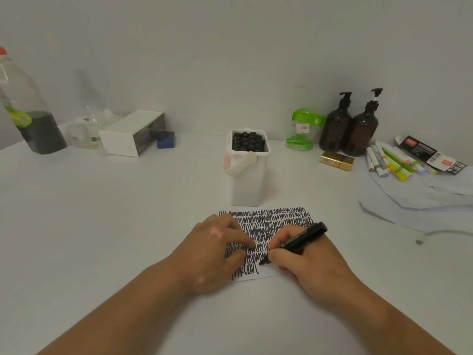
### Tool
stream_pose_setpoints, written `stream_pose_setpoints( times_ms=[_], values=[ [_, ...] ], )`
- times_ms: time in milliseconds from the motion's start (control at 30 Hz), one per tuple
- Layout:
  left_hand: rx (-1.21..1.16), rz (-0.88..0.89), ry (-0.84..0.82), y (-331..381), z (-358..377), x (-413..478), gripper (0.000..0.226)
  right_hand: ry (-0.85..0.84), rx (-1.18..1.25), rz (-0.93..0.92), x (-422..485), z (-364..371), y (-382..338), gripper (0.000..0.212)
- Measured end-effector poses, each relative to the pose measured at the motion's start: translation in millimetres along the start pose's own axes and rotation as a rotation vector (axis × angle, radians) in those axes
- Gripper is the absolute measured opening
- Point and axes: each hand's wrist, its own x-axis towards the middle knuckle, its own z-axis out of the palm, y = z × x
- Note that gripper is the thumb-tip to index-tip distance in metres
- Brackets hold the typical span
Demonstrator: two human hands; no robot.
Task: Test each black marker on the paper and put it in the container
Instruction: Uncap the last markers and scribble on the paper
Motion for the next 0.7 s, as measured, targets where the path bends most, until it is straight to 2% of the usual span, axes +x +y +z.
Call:
stream_pose_setpoints(
  times_ms=[167, 300, 433, 567, 700],
  values=[
    [-0.006, -0.011, -0.005, -1.5, 1.5, 0.4, 0.028, 0.015, -0.042, -0.008, 0.0, 0.7, 2.0, 0.008],
    [-0.006, -0.018, -0.008, -1.6, 2.3, 0.8, 0.028, -0.055, -0.058, -0.02, -0.3, 1.2, -0.5, 0.008],
    [-0.013, -0.022, -0.011, -1.7, 2.1, 1.0, 0.028, 0.01, -0.065, -0.017, 1.0, 0.2, 2.3, 0.006],
    [-0.013, -0.025, -0.017, -0.6, 1.8, 0.4, 0.029, -0.051, -0.077, -0.028, 0.7, -0.2, 0.9, 0.008],
    [-0.008, -0.021, -0.021, 0.0, 0.6, 0.7, 0.03, 0.029, -0.057, -0.01, 2.2, 0.0, 2.8, 0.003]
  ],
)
